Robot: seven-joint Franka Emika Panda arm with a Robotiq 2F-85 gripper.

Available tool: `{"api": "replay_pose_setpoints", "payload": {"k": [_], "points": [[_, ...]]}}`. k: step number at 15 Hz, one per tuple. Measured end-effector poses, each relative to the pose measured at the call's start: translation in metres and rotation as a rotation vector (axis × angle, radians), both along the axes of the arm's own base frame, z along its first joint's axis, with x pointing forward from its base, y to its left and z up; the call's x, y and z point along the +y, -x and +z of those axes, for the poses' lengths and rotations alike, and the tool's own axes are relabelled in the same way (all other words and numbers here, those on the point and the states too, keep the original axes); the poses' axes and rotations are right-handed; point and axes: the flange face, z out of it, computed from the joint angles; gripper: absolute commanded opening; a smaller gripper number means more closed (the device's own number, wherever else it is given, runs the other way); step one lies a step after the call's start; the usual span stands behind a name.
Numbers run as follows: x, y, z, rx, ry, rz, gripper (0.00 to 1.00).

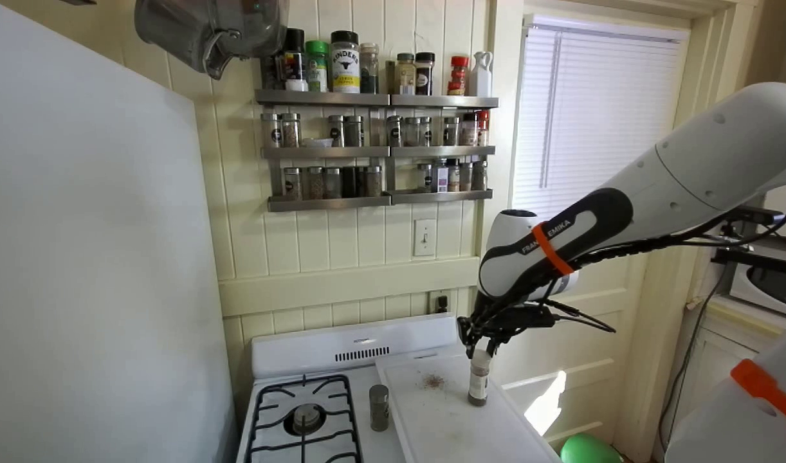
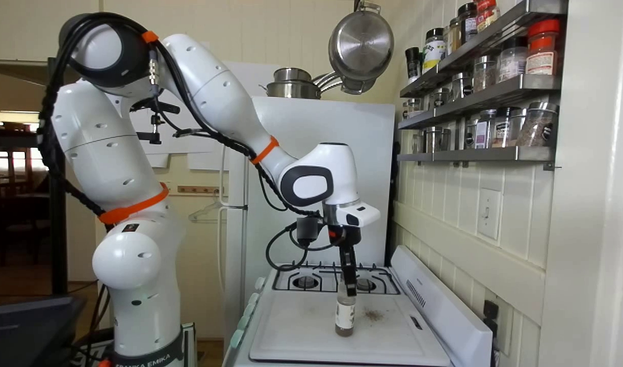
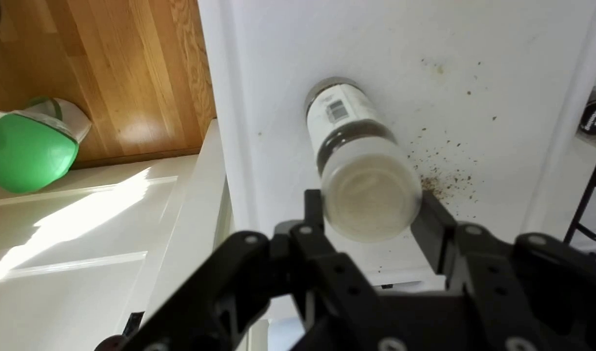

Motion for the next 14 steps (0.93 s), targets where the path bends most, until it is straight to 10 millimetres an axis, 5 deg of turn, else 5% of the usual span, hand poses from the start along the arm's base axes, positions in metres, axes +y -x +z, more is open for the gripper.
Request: {"api": "replay_pose_setpoints", "payload": {"k": [14], "points": [[0.000,-0.015,-0.004,0.064,-0.002,0.037,0.24]]}}
